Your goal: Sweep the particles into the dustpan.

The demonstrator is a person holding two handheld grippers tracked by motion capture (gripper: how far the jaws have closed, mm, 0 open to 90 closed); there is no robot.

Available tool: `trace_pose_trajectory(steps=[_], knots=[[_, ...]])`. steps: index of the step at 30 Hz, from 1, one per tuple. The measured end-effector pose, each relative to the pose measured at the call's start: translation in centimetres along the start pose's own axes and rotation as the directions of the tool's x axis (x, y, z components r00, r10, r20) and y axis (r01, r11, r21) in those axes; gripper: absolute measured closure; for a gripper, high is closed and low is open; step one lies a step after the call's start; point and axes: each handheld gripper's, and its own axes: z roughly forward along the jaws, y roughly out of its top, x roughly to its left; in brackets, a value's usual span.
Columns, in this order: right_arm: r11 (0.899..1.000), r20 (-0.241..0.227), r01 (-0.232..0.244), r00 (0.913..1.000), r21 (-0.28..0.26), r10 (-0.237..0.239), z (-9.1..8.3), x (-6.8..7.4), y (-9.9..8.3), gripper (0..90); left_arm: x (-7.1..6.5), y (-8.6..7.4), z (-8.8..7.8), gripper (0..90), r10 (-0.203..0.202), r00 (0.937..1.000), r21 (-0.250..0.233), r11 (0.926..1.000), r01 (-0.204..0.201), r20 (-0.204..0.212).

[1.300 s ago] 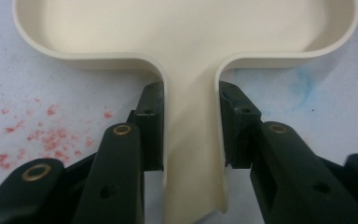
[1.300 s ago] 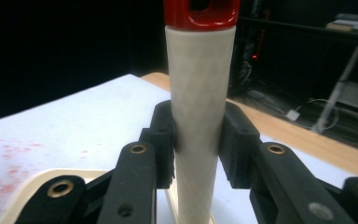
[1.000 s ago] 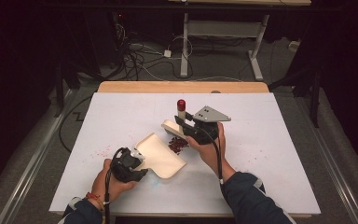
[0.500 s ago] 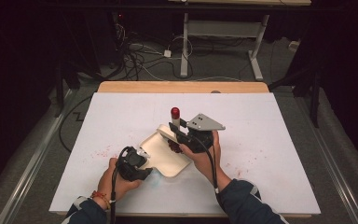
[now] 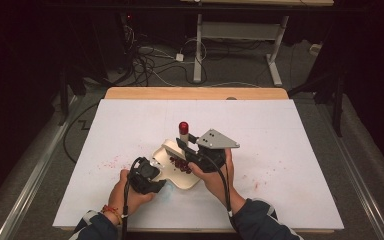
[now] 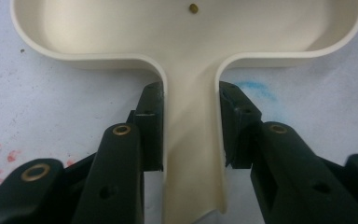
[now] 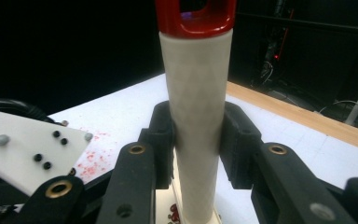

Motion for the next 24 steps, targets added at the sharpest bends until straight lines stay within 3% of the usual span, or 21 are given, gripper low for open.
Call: trace_pose_trajectory(steps=[14, 24], knots=[[1.0, -0.017, 0.002, 0.9999, -0.008, -0.002, -0.5, 0.7, 0.2, 69.4, 0.2, -0.1, 0.2, 63.9, 0.01, 0.9999, 0.001, 0.9999, -0.01, 0.007], [0.999, -0.004, -0.038, 0.9993, -0.034, 0.038, -1.4, -1.0, 0.6, 69.6, 0.2, -0.1, 0.2, 63.9, 0.008, 0.9999, -0.002, 1.0, -0.008, 0.012]])
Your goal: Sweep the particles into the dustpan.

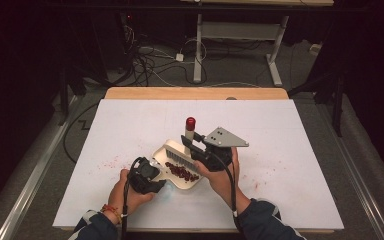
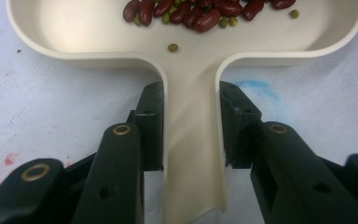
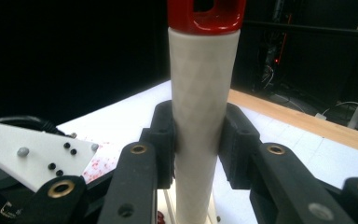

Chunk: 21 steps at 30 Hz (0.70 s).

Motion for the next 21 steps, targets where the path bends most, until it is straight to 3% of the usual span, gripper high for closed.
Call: trace_pose_trajectory(steps=[14, 21], knots=[[0.999, 0.019, -0.01, 0.9998, -0.048, 0.01, -1.6, -1.6, 1.3, 69.6, 0.2, -0.2, -0.1, 63.9, 0.001, 1.0, -0.004, 1.0, -0.001, 0.01], [0.998, 0.096, 0.042, 0.9947, -0.043, -0.037, -2.1, -3.1, 1.2, 69.6, 0.2, -0.6, -0.4, 64.0, 0.004, 0.9999, 0.005, 1.0, -0.004, 0.015]])
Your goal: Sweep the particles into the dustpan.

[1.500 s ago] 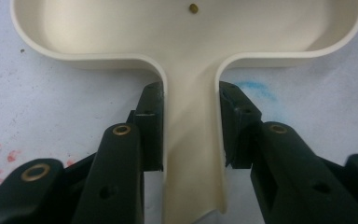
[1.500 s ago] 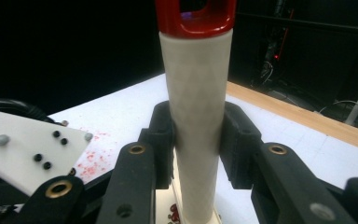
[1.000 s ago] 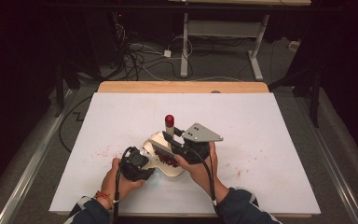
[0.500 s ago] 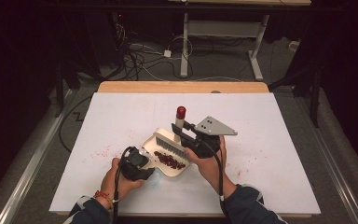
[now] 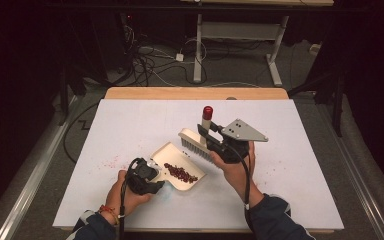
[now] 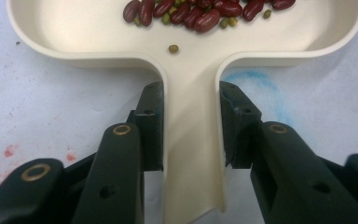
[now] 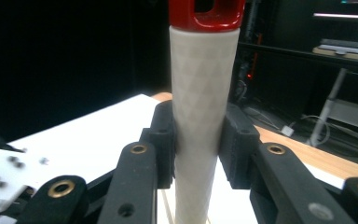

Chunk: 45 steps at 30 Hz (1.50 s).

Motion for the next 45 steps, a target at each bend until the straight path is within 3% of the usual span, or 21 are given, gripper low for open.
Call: trace_pose_trajectory(steps=[9, 18, 24, 32, 45], knots=[[1.0, 0.064, -0.016, 0.9979, 0.019, 0.015, 0.5, -2.0, -1.1, 69.6, 0.6, -1.0, -0.7, 64.0, 0.002, 0.9999, 0.008, 1.0, -0.002, 0.015], [1.0, 0.081, 0.0, 0.9967, 0.031, -0.003, 1.4, -2.6, -2.0, 69.6, 1.7, -1.5, -1.2, 63.9, -0.021, 0.9998, -0.001, 0.9998, 0.021, 0.003], [0.999, 0.057, 0.019, 0.9981, 0.033, -0.021, 2.0, -2.2, -2.7, 69.6, 2.1, -1.6, -1.5, 63.9, -0.036, 0.9993, -0.01, 0.9993, 0.036, -0.006], [0.999, -0.003, 0.003, 1.0, 0.043, -0.002, 2.2, -1.3, -2.6, 69.1, 2.2, -1.1, -1.1, 63.9, -0.037, 0.9991, 0.003, 0.9993, 0.037, -0.019], [0.999, -0.085, 0.011, 0.9963, 0.042, -0.007, 2.4, 1.0, -2.7, 68.8, 2.2, -0.7, -0.7, 63.9, -0.042, 0.9988, 0.002, 0.9991, 0.042, -0.024]])
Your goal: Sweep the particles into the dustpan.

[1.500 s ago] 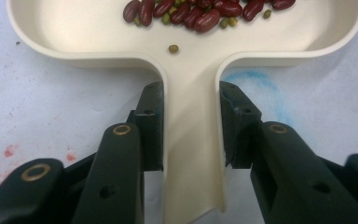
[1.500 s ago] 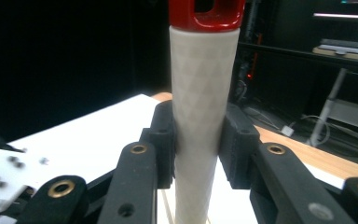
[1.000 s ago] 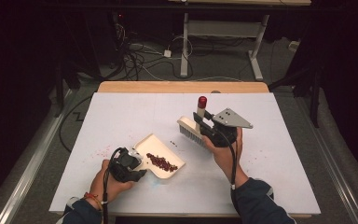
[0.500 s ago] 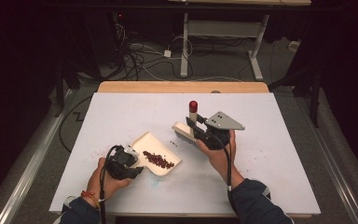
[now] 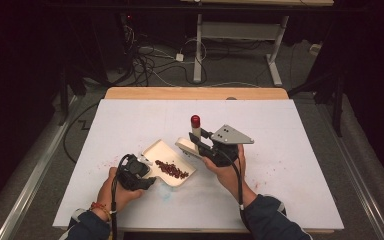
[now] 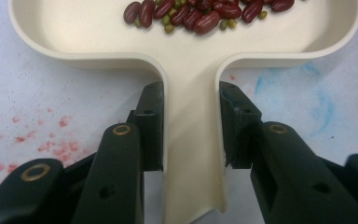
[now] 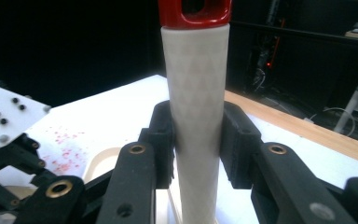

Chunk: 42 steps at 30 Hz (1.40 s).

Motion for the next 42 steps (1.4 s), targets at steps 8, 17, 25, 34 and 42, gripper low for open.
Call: trace_pose_trajectory(steps=[8, 17, 25, 34, 42], knots=[[1.0, -0.067, -0.001, 0.9977, -0.001, 0.001, -0.3, 1.2, 0.5, 69.5, 0.0, 0.1, 0.0, 63.9, 0.003, 1.0, 0.002, 1.0, -0.003, 0.001], [0.999, -0.042, 0.003, 0.9991, -0.04, -0.005, -1.5, 0.7, 1.6, 69.6, 0.1, -0.1, -0.1, 63.9, -0.002, 1.0, 0.0, 1.0, 0.002, 0.008], [0.998, 0.039, 0.02, 0.9991, -0.057, -0.018, -1.6, -0.7, 1.7, 69.6, 0.1, -0.2, 0.0, 63.9, -0.006, 0.9999, -0.002, 1.0, 0.006, 0.009], [0.995, 0.089, 0.1, 0.991, -0.002, -0.099, 0.9, -0.4, 0.4, 69.6, 0.1, -0.2, 0.0, 63.9, -0.009, 0.9999, -0.002, 1.0, 0.009, 0.008], [0.993, -0.028, 0.116, 0.9929, 0.009, -0.116, 0.5, 2.0, 0.3, 69.4, 0.1, -0.2, 0.1, 63.9, -0.012, 0.9999, 0.0, 0.9999, 0.012, 0.01]])
